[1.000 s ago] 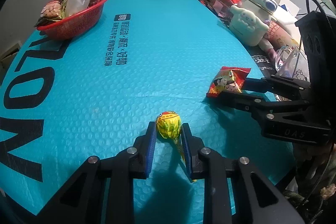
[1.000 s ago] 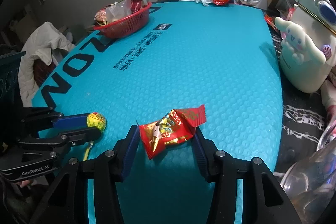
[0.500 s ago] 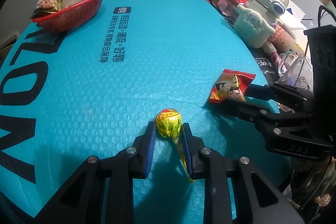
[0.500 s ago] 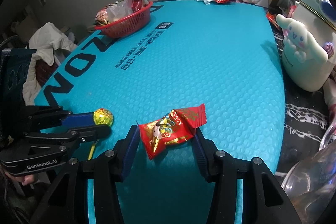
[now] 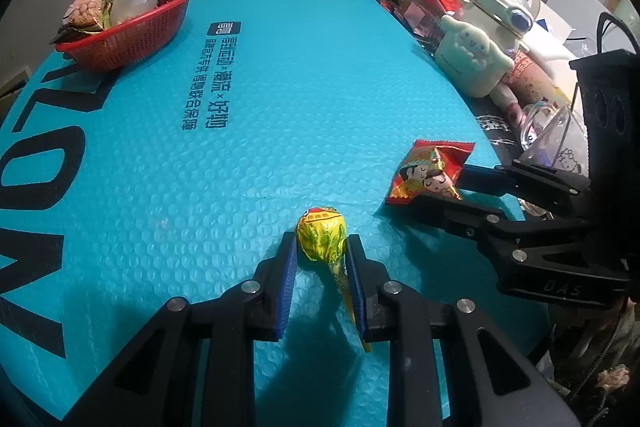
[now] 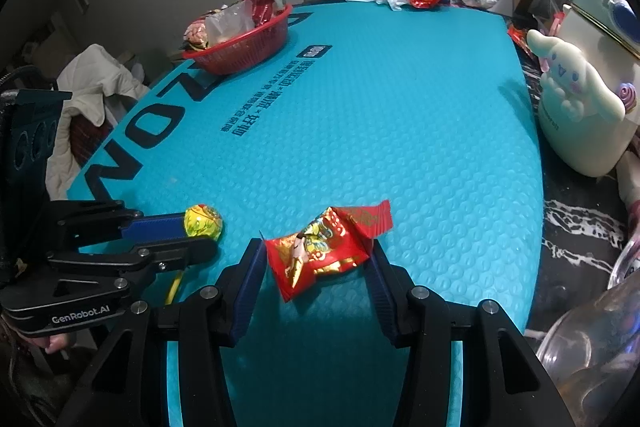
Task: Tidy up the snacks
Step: 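Grasp the yellow lollipop with the left gripper while right lifts the red candy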
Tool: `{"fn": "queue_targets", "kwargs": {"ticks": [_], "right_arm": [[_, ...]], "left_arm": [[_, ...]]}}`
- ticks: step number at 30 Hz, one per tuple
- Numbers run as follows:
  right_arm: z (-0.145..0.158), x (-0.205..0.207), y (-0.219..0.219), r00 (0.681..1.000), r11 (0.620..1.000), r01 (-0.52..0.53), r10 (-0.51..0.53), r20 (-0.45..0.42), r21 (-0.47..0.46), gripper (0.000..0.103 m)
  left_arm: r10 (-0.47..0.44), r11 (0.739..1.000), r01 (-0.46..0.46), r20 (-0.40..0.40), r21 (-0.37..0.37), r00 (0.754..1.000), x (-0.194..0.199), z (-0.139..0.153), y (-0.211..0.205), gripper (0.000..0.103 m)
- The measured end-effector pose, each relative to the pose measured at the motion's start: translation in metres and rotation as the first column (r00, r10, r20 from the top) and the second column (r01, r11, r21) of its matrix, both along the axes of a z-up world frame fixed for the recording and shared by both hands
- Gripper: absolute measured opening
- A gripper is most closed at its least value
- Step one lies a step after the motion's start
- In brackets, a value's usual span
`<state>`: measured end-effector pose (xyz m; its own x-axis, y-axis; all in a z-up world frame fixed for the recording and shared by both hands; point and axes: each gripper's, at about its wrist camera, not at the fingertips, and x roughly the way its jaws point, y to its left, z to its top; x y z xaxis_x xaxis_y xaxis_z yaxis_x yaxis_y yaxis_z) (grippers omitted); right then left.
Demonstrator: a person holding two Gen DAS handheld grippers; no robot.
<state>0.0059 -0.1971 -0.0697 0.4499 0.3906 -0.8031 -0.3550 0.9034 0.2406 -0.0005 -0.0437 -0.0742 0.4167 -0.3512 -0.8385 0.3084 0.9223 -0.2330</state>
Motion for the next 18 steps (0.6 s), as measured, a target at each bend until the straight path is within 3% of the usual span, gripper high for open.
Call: {"fn": "queue_targets", "kwargs": {"ticks": [6,13,18], "right_arm": [[0.005,-0.006,0.004,1.000,1.000,-0.001,0.001,0.017,0.001,0.049],[0.012,-0.013,0.015,0.999,1.000,-0.014,0.013,0.035,0.019,0.038],[0.009,-0.012,0.022,0.999,1.000,-0.029,0.029,0.026,0.007,0.038]], "left_arm": [[0.005,1.000,-0.004,0.025,-0.027,1.000,-0.006,0.009,0.007,0.024],[0.024,0.999,-0.021,0.072,-0.044,0.997,-0.014,0.023,0.019,0.024],[0.039,0.998,-0.036,0.078,-0.048,0.996,-0.014,0.024,0.025,0.024]]}}
